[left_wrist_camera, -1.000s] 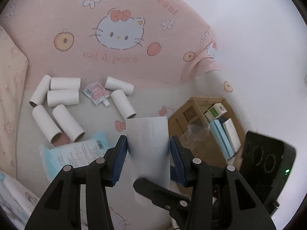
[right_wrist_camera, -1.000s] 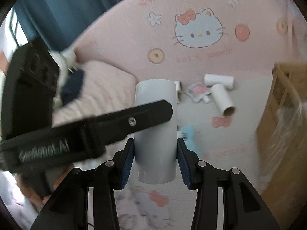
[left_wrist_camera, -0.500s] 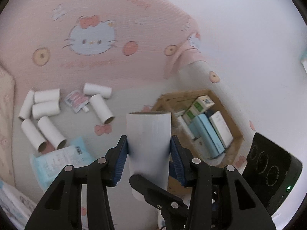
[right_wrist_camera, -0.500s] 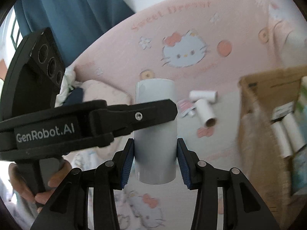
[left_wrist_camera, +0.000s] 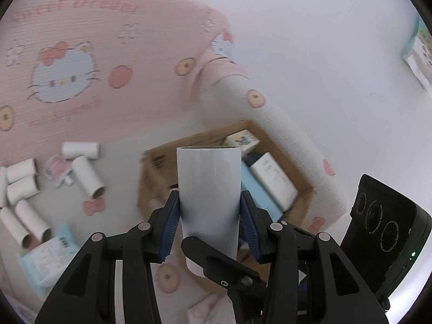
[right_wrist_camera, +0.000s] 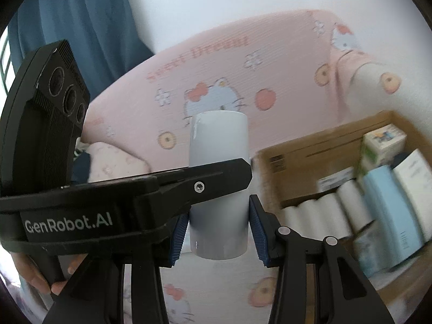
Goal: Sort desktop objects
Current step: 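Lift the held tube and carry it with the right tool to the cardboard box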
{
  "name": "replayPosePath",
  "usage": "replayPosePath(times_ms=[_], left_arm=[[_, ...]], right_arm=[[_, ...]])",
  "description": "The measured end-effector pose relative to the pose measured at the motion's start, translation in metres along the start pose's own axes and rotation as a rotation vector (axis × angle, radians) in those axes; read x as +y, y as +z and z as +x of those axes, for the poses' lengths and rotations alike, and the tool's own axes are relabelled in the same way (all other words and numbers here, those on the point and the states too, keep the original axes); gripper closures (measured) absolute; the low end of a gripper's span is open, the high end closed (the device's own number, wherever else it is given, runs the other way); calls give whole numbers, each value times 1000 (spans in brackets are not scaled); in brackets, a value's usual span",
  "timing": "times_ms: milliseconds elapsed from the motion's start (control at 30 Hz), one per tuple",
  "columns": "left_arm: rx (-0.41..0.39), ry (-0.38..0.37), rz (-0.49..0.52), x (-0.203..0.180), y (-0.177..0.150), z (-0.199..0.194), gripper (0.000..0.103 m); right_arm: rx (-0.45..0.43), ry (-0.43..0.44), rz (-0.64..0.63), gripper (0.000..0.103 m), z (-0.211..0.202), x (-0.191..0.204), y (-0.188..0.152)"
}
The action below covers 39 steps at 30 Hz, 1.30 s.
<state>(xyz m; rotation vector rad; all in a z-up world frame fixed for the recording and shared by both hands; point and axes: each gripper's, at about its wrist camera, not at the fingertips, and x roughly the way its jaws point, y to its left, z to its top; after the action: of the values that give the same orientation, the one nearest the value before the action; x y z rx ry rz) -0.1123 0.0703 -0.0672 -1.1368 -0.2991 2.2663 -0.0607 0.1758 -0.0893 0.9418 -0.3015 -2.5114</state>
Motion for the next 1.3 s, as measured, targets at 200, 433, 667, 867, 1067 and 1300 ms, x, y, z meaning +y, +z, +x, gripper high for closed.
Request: replayPosePath(times_ms=[200,433,667,867,1067,1300], left_arm=[[31,-41,50,-23,13,18,54],[98,-13,54,-22,21,47,51],[177,-36,-36,-3,23,82,51],[195,-43,-54,3,32,106,50],[240,-16,-58,12,37,125,49],[297,85,63,11,34,142,46]], right_arm=[[-9,-53,-13,62,-20,-27,13],[60,-103,-40,62,-10,-44,22],[136,-116,-48,62,8,-64,19],[197,-149,-54,62,26,-81,27],[275,-119,-16,62,42,-99,35],[397,-56,16,62,69,-111,35]])
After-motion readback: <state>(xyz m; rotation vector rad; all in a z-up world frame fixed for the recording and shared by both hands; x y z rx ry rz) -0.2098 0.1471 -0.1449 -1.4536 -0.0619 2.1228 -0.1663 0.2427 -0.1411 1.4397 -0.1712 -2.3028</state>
